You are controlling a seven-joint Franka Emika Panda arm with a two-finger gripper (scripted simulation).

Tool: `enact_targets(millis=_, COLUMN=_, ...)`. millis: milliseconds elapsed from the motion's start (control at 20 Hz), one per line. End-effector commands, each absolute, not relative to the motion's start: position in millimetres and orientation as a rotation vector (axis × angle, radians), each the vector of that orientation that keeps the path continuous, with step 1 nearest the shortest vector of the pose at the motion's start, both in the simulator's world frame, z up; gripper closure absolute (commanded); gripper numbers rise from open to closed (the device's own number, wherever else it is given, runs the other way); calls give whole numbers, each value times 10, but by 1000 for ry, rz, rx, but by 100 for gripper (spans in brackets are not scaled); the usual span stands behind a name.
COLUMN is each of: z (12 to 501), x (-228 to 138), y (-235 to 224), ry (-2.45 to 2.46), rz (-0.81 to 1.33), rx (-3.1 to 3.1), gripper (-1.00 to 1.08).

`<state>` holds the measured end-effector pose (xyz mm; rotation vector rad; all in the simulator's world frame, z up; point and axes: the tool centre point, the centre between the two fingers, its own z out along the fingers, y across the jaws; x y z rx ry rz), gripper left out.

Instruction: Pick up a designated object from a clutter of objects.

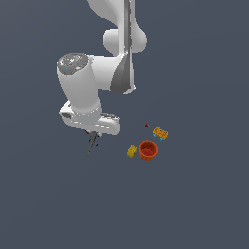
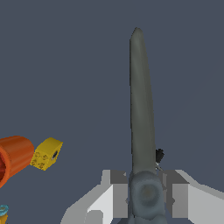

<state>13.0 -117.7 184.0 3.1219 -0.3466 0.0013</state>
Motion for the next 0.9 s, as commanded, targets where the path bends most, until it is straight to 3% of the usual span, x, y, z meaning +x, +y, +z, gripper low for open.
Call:
enact_targets(millis=0, z=2048, x=243, y=-1292, ry=-346, rz=1, rx=3122, gripper=108)
enact_targets(millis=850, z=3074, x=874, y=-1877, ry=-343, rz=0, rx=3122, gripper=108)
